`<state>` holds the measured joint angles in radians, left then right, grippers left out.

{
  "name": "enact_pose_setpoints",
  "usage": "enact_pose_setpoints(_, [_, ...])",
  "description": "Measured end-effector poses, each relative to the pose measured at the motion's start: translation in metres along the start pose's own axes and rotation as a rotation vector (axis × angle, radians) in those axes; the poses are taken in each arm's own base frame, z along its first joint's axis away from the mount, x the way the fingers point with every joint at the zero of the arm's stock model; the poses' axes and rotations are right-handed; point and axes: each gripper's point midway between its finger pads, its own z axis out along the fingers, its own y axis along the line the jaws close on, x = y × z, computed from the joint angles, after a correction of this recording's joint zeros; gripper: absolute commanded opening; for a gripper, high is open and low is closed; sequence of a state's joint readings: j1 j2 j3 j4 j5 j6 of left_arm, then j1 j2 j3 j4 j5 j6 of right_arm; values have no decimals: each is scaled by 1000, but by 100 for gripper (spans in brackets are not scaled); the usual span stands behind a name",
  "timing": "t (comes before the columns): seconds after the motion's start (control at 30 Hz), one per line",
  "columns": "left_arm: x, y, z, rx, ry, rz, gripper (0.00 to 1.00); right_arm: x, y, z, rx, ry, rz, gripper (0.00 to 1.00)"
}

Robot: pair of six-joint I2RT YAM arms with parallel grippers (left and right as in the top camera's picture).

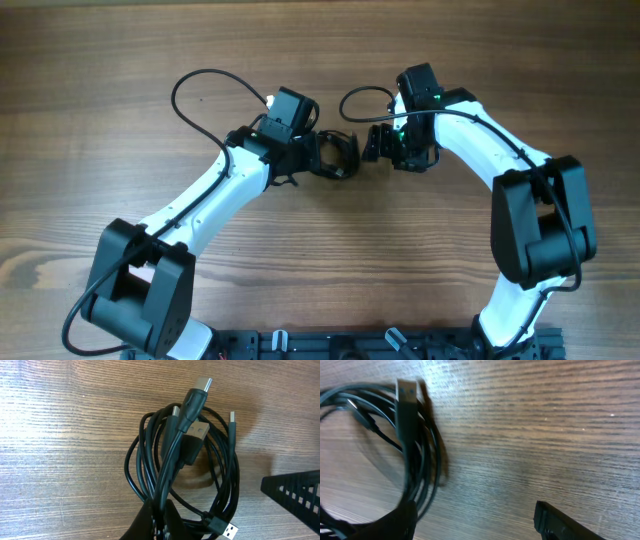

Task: Untangle cables
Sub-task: 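Grasp the cable bundle with both grippers from opposite sides, then lift a cable end with the left gripper and pull it leftward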

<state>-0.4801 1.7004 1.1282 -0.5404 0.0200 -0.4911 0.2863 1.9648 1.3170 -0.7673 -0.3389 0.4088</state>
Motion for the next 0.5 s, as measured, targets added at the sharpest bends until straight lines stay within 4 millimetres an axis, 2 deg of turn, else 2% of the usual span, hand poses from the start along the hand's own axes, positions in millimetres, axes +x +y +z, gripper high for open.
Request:
enact_pose_setpoints(0.13, [11, 1, 0, 2, 47, -1, 4, -7, 8, 1, -26, -31, 41, 77])
enact_pose_setpoints(0.27, [20, -15, -4, 100, 103, -3, 4, -5, 38, 8, -61, -54, 18, 72])
enact_pose_setpoints(0.37, [15, -33, -22, 191, 84, 4, 4, 5, 57, 15, -69, -46, -13, 66])
enact_pose_setpoints(0.5, [2, -44, -57, 255, 3, 17, 4, 10, 62, 17, -65, -40, -7, 61])
